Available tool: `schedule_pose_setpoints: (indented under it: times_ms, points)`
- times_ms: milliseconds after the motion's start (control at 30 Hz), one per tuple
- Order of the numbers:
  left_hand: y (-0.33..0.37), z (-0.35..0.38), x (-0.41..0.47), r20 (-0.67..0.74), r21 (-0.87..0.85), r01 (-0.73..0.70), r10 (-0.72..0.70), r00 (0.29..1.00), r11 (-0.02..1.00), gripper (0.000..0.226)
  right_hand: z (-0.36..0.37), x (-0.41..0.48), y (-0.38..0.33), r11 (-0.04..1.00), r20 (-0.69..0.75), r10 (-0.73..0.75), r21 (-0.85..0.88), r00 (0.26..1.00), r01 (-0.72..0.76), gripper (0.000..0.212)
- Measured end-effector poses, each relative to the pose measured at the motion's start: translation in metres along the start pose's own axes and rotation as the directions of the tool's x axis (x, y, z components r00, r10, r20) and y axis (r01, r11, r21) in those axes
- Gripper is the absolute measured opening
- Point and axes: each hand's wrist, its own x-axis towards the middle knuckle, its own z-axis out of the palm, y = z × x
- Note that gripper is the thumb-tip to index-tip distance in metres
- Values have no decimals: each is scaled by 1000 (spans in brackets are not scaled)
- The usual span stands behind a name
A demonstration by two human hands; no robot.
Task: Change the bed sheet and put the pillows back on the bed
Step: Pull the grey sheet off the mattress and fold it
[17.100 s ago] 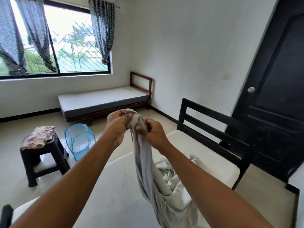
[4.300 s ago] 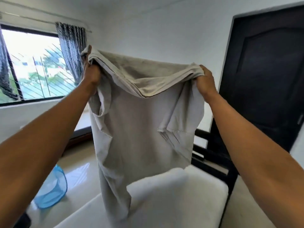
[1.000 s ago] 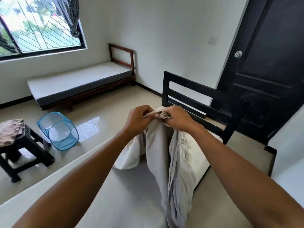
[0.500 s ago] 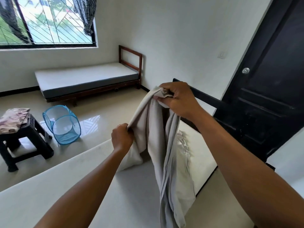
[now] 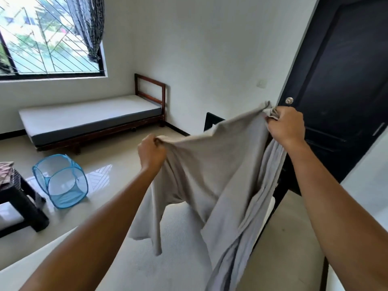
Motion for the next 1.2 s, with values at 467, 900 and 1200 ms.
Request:
schedule_pose_setpoints:
  times_ms: [467, 900, 1200]
  points:
    - [17, -12, -22, 404, -108, -395, 403, 821, 912, 36, 80, -77, -102, 857, 411, -507, 150, 758, 492, 18]
    - [-106, -33, -65, 23, 409, 90, -109, 994, 908, 12, 91, -59, -145, 883, 189, -459, 202, 868, 423, 42]
    - [-103, -32, -70, 260, -86, -86, 106, 960, 993, 24, 68, -20, -119, 872, 31, -400, 321, 916, 370, 48]
